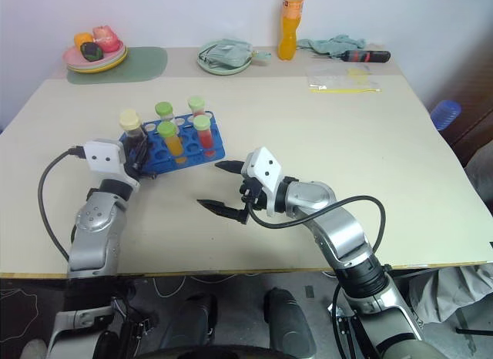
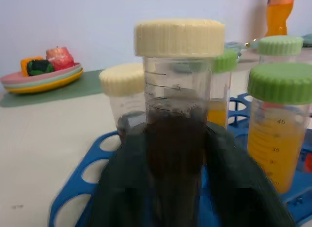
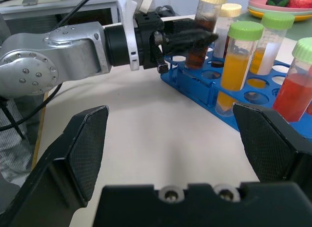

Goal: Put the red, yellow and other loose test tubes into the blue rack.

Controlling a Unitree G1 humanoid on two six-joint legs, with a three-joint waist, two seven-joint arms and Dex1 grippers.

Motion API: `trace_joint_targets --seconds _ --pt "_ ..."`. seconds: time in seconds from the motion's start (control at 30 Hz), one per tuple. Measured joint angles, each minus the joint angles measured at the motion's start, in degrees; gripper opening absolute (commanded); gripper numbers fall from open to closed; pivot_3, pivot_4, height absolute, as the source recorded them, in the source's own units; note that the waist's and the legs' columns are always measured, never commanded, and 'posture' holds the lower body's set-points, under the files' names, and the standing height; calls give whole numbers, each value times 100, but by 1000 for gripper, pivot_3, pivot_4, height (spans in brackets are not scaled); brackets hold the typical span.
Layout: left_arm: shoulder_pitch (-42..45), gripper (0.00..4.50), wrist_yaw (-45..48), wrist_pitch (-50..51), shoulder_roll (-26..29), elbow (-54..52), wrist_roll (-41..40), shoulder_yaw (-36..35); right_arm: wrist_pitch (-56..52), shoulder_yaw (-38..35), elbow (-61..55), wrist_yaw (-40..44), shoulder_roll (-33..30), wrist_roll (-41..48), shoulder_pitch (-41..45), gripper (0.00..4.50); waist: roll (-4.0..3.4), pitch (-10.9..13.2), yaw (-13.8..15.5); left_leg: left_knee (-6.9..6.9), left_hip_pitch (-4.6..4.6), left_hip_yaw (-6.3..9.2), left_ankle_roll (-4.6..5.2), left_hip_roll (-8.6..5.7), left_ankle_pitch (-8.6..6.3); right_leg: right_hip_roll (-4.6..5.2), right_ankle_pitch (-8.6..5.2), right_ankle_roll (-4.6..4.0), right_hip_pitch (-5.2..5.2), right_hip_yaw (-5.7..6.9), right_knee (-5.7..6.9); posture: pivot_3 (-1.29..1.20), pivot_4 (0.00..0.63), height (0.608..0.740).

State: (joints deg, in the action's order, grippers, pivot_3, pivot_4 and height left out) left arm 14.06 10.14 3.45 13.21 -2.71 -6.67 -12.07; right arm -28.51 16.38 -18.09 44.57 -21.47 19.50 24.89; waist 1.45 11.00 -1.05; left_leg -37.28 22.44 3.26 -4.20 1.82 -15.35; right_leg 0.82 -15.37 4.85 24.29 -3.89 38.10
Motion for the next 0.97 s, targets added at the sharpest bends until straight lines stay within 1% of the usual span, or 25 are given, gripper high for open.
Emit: trace_joint_targets --seconds 0.03,0.1,0.2,0.27,0.33,0.43,0.47,0.5,0.53,0.67,0.8,0.97 --pt "-6 3478 8 -10 1 -5 -30 -11 0 -8 0 -2 -3 0 0 4500 0 0 0 0 -1 0 0 0 0 0 0 0 0 0 0 0 150 740" --pt "-101 3478 112 -8 34 -123 -194 -56 -20 -78 0 -4 -3 54 2 4500 0 0 -11 0 -1 0 0 0 0 0 0 0 0 0 0 0 150 740" --pt "-489 3478 398 225 339 -614 -663 -308 -136 -325 -8 33 -135 204 96 4500 -1 1 -28 2 -1 1 0 3 0 -1 0 -1 0 -1 1 0 150 740" --pt "-820 3478 634 479 680 -965 -987 -605 -208 -555 -26 117 -338 306 136 4500 -1 1 -24 4 -2 1 0 3 0 -2 -1 -1 0 0 -1 0 150 740" --pt "-1339 3478 1028 842 1133 -1409 -1449 -944 -324 -837 -28 286 -677 475 140 4500 -4 3 -19 6 -1 -4 1 3 0 2 -1 -1 0 -1 -4 0 150 740" --pt "-2167 3478 1738 1287 1779 -1854 -2014 -1373 -454 -1304 -27 541 -1208 694 89 4500 -4 3 3 6 -2 -2 1 3 -1 0 -3 -3 -4 0 -10 0 150 740" --pt "-2560 3478 2077 1388 2095 -1971 -2100 -1472 -515 -1513 1 609 -1434 781 7 4500 -4 3 6 7 -1 -3 1 2 -1 1 -4 -3 -4 0 -11 0 150 740" --pt "-2843 3478 2330 1464 2295 -2041 -2169 -1588 -566 -1739 106 645 -1656 818 -101 4500 -5 3 23 6 -2 -6 1 1 -1 3 -6 -7 -7 0 -13 0 150 740" --pt "-2943 3478 2453 1512 2359 -2055 -2215 -1654 -594 -1893 229 657 -1778 831 -162 4500 -5 3 31 6 -2 -7 1 0 -1 3 -14 -21 -9 0 -17 0 150 740" --pt "-3115 3478 2845 1599 2581 -2069 -2276 -1692 -543 -2284 623 752 -2255 770 -481 4500 -5 3 7 7 -4 -10 2 3 -1 -1 -15 -21 -9 -2 -18 0 150 740" --pt "-3057 3478 2862 1628 2578 -2071 -2270 -1655 -421 -2395 857 840 -2464 655 -715 4500 -8 5 -45 9 -7 -10 3 7 -2 -7 -6 -5 -8 -6 -16 0 150 740" --pt "-3062 3478 2822 1646 2474 -2132 -2218 -1472 -358 -2428 895 863 -2466 649 -783 4500 -8 5 -109 9 -6 -10 3 8 -2 -7 -5 -4 -8 -7 -16 0 150 740"
